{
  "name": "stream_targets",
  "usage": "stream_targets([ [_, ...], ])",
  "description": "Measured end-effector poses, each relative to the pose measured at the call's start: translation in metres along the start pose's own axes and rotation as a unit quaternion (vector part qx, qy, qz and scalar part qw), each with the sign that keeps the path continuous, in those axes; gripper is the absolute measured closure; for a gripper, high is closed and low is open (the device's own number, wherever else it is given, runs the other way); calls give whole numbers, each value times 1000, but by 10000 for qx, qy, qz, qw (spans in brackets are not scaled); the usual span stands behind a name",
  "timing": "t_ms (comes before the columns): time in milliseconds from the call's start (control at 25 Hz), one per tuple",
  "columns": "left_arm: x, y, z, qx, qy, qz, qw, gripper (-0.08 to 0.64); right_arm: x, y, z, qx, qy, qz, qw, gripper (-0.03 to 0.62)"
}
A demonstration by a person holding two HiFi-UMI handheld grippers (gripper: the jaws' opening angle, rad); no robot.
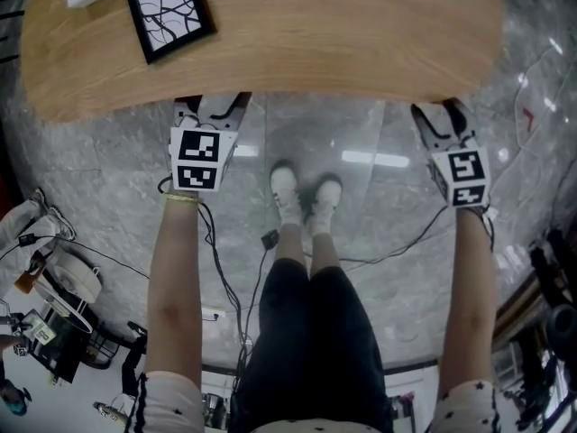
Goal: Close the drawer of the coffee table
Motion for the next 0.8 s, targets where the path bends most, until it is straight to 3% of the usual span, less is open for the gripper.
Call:
stream_targets([
  [200,-2,-3,-5,139,71,43,9999,259,-4,3,-4,26,-13,-18,10000,348],
  [800,-17,-14,-16,-27,118,132,9998,250,-19,9,-11,140,-73,-118,9998,337],
])
Point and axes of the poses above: the fingertips, and each gripper's own axes: x forward along the fingers, y to its left, z out of its top, the point moved 2 cm from there along -x, backward along the fingers, and after that the axes turned 5 degrees about x, right-handed, at the moved point
